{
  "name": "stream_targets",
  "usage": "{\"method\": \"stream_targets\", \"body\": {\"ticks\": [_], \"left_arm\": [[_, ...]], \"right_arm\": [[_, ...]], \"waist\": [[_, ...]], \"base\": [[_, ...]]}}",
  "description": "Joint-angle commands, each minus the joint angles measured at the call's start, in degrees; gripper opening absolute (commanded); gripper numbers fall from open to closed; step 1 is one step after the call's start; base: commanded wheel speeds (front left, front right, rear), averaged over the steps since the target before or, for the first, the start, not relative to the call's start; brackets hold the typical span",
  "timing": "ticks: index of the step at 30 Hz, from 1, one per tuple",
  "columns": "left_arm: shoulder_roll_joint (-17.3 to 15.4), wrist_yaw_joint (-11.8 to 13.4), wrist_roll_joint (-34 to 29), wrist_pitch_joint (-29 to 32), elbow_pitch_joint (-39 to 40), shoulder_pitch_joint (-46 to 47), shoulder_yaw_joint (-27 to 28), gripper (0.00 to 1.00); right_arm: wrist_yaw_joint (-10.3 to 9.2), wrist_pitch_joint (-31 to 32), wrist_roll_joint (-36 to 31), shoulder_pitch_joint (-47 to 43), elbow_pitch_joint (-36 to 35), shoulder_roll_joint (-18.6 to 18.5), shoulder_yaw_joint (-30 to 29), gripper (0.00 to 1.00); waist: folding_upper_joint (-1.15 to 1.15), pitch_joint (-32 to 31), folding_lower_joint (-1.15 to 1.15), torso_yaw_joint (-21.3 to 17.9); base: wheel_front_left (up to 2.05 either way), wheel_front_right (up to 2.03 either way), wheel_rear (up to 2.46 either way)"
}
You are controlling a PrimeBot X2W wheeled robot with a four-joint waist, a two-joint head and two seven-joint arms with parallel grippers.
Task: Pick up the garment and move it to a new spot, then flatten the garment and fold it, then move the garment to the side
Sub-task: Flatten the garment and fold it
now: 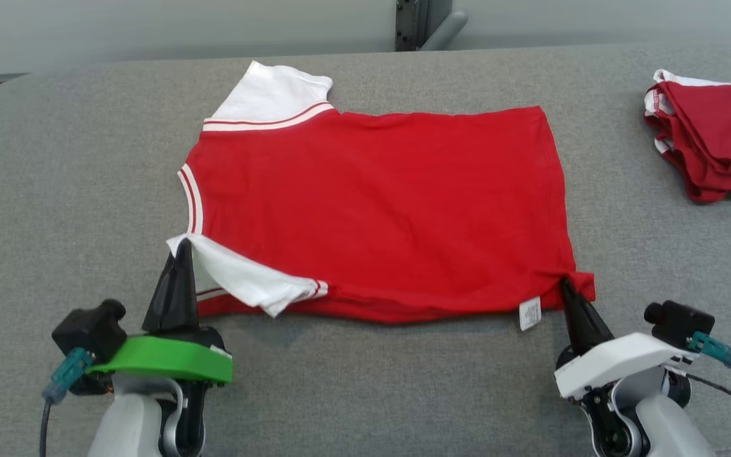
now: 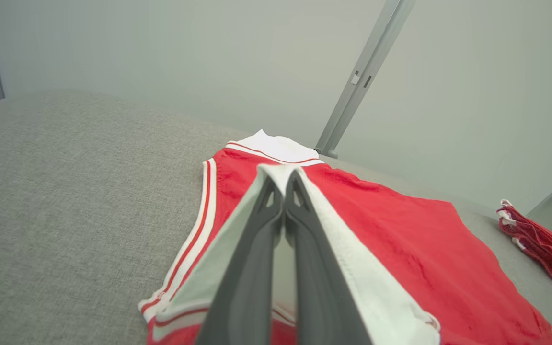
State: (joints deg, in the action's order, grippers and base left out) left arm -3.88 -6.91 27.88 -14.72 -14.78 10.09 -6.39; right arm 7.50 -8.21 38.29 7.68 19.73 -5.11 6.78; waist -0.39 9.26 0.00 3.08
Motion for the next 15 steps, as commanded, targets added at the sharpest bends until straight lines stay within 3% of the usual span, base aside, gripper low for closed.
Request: {"method": "stream_targets", "body": {"ticks": [1,15], "left_arm": [[-0.1,-0.2,-0.2,-0.4,-2.2,3.0,0.4,0.00],[0.7,-0.6,-3.4,-0.5,-11.8,13.7,4.2,0.00]], "right_arm": [[-0.02,-0.7,0.2,2.4,1.2,-0.4,0.2,0.00],[-0.02,-2.7,-1.8,14.3,11.2,0.3,1.2,0.00]], "waist": [[0.39,2.7,0.00,-0.3],[0.39,6.9,0.00,-0.7]], "base": [[0.00,0.00,0.00],[0.00,0.00,0.00]]}}
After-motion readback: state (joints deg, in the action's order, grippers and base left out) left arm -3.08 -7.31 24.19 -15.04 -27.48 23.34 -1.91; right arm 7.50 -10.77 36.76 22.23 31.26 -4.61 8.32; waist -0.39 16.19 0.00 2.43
